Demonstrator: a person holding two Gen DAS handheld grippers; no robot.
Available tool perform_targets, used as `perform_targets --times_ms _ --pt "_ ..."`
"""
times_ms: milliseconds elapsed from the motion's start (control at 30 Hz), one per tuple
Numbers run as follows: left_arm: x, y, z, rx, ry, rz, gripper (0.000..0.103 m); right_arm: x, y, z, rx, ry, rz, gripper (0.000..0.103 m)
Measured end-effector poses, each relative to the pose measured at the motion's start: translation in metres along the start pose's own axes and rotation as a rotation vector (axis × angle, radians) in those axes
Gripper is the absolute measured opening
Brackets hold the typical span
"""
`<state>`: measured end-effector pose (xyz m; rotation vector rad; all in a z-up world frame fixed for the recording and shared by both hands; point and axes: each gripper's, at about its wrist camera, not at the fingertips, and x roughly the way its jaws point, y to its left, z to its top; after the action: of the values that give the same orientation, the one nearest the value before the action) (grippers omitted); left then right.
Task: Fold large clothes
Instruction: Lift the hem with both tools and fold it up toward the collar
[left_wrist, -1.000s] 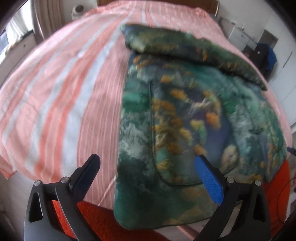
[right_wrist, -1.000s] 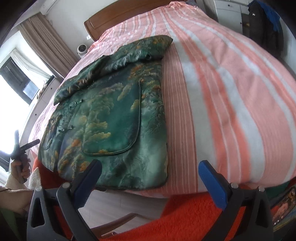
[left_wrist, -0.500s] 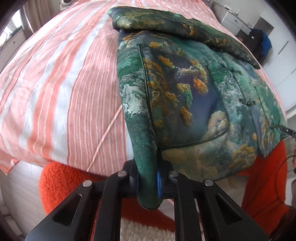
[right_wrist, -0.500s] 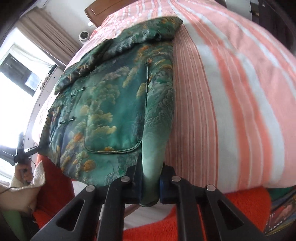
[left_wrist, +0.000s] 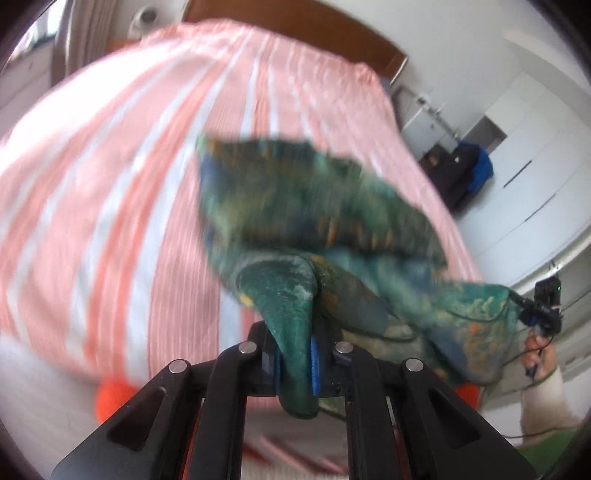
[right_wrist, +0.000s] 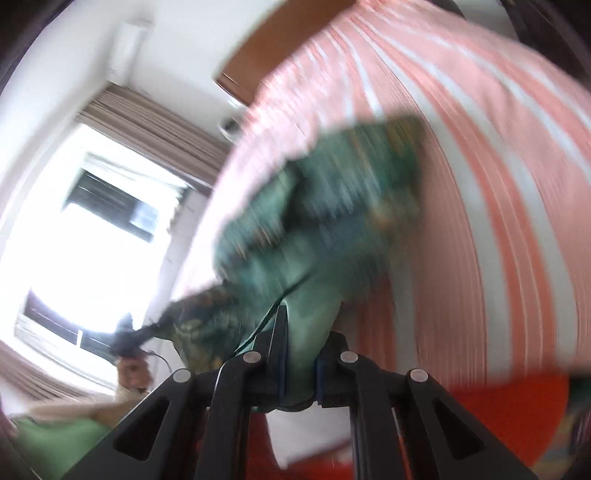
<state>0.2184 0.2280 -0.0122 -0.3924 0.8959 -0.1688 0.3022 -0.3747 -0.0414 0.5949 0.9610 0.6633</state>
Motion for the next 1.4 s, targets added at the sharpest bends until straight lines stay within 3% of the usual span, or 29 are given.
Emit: perform_targets --times_ms 100,133,200,233,267,300,333,367,433,533,633,700,733,767,800,833,900,1033,1167,1267,1333,1400 --pt "0.033 -0.013 0.096 0.088 -0.095 0.078 0.013 0.020 0.012 0.084 -0.073 -0.086 -0.005 0.010" --pt "0.049 -0.010 0.122 0.092 -0.099 0.102 0.020 0.034 0.012 0.115 -0.092 -0.112 -0.023 0.010" --pt "0.098 -0.002 0.171 0.061 -0.031 0.149 0.026 0.072 -0.001 0.176 -0.087 -0.137 -0.068 0.014" --pt "0.121 0.007 0.186 0.019 0.009 0.169 0.029 0.094 -0.014 0.203 -0.051 -0.125 -0.096 0.022" --pt "0.136 0.017 0.196 -0.016 0.044 0.178 0.038 0.110 -0.024 0.220 -0.008 -0.111 -0.109 0.028" --pt "0.146 0.023 0.199 -0.034 0.067 0.206 0.045 0.124 -0.035 0.232 0.043 -0.097 -0.122 0.047" --pt "0.148 0.027 0.199 -0.022 0.061 0.255 0.068 0.132 -0.046 0.239 0.100 -0.099 -0.148 0.071" --pt "0.148 0.025 0.192 0.001 0.047 0.278 0.087 0.134 -0.055 0.243 0.146 -0.123 -0.155 0.080" --pt "0.143 0.031 0.183 0.027 0.020 0.287 0.096 0.126 -0.062 0.241 0.159 -0.161 -0.105 0.084" --pt "0.150 0.047 0.174 -0.003 0.047 0.252 0.096 0.126 -0.061 0.237 0.083 -0.122 -0.173 0.085" --pt "0.190 0.056 0.165 -0.001 0.097 0.292 0.095 0.154 -0.061 0.228 -0.013 -0.018 -0.291 0.084" --pt "0.215 0.056 0.161 0.016 0.126 0.319 0.082 0.178 -0.066 0.221 -0.046 0.030 -0.340 0.084" --pt "0.227 0.053 0.158 0.026 0.147 0.334 0.058 0.194 -0.067 0.218 -0.061 0.059 -0.365 0.084" --pt "0.237 0.051 0.155 0.031 0.163 0.347 0.019 0.207 -0.072 0.214 -0.075 0.078 -0.391 0.082" --pt "0.243 0.047 0.152 0.032 0.166 0.372 0.010 0.219 -0.072 0.211 -0.096 0.094 -0.420 0.071" --pt "0.242 0.041 0.150 0.038 0.150 0.401 0.009 0.228 -0.070 0.209 -0.126 0.101 -0.446 0.049" --pt "0.222 0.023 0.151 0.085 0.070 0.441 0.007 0.234 -0.053 0.203 -0.229 0.057 -0.568 0.016" --pt "0.165 -0.011 0.171 0.149 -0.102 0.403 0.007 0.201 0.005 0.207 -0.402 -0.097 -0.612 0.014" --pt "0.169 -0.024 0.197 0.199 -0.244 0.471 0.008 0.182 0.034 0.229 -0.469 -0.257 -0.633 0.014" --pt "0.226 0.006 0.204 0.153 -0.186 0.519 0.008 0.205 0.008 0.247 -0.404 -0.276 -0.663 0.014" --pt "0.274 0.039 0.188 0.093 -0.082 0.520 0.009 0.235 -0.025 0.250 -0.362 -0.212 -0.691 0.014" --pt "0.301 0.058 0.164 0.080 -0.056 0.517 0.011 0.273 -0.068 0.238 -0.313 -0.101 -0.717 0.015"
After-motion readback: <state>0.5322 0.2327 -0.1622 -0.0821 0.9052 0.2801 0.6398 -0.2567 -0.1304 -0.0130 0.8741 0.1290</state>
